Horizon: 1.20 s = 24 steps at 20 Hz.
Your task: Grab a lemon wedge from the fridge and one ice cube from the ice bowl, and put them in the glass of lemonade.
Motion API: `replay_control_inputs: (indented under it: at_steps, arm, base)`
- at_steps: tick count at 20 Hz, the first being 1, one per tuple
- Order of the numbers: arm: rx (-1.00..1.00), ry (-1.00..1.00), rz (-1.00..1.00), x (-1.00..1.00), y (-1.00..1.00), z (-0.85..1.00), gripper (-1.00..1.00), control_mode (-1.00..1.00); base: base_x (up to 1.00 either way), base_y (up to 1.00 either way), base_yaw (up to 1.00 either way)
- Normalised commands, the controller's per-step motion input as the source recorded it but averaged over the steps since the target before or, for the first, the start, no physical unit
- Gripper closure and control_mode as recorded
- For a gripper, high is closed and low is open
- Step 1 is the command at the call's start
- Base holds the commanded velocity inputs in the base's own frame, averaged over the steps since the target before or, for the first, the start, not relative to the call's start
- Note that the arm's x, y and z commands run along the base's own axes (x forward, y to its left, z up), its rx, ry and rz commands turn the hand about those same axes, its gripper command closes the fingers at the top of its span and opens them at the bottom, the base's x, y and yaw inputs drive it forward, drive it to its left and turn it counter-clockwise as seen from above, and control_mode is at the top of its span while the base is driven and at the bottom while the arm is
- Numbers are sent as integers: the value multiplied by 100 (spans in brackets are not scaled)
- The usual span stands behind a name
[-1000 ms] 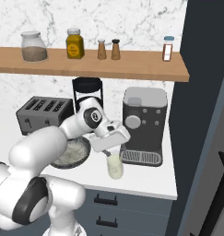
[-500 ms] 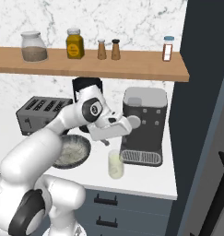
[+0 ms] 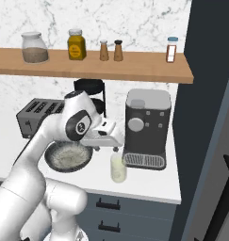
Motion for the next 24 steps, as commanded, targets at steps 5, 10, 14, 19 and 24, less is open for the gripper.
replay_control_inputs:
  at_steps: [5,10,14,19,24]
  arm:
    - [6,-48,6,-59,31,10,-100,-100]
    - [17,-12,11,-62,46,36,-100,-100]
    - [14,0,14,-29,68,53,-100,-100]
    - [2,0,16,-33,51,2,-100,-100]
    - [0,-4,15,-23,25,-10,-100,-100]
  base:
    - [0,0,0]
    - [0,0,0]
    - [0,0,0]
    - [0,0,0]
    - [0,0,0]
